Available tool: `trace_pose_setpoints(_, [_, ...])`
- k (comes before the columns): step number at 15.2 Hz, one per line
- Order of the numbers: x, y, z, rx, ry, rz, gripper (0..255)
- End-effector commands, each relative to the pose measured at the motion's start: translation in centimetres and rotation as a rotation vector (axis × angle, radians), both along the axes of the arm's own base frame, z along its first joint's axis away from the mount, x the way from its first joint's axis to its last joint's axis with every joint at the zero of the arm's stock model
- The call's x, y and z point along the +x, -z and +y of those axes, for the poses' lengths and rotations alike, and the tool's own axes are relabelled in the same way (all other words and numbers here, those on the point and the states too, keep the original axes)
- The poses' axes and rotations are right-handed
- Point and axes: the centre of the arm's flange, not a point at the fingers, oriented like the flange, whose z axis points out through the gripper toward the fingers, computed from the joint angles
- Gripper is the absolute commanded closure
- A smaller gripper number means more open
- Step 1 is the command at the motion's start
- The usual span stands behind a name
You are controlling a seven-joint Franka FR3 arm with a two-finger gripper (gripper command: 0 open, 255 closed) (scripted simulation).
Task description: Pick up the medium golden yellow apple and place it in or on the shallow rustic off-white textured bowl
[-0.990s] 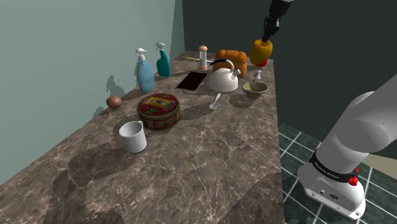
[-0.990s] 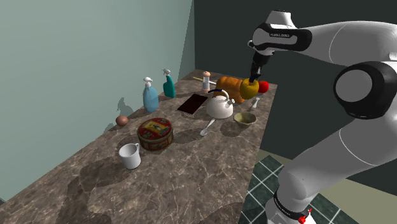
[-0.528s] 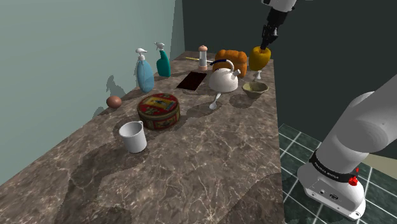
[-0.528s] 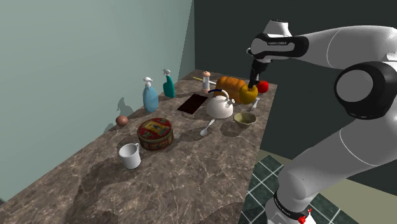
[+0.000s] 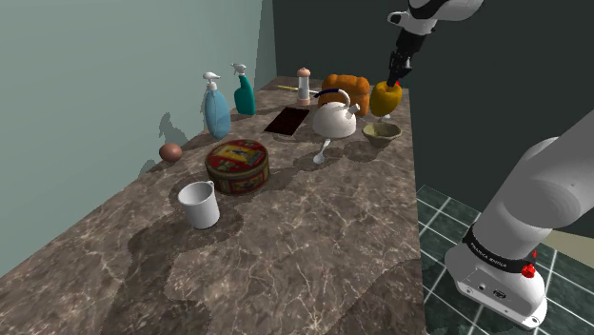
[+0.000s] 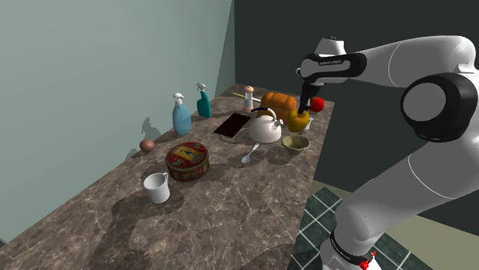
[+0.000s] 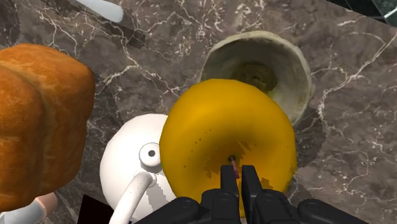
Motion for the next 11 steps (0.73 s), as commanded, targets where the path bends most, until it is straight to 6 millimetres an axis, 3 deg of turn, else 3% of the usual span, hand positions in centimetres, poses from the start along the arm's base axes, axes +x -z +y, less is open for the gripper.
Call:
trace_pose_setpoints(1, [-0.01, 1.04, 0.03, 0.000, 0.000, -0.001, 255])
trace_pose_setpoints(2, [-0.01, 1.88, 0.03, 0.000, 0.000, -0.001, 255])
trace_pose_setpoints(10, [-0.01, 1.88, 0.03, 0.000, 0.000, -0.001, 255])
trace_pose_setpoints(11, [-0.01, 1.88, 0.03, 0.000, 0.000, -0.001, 0])
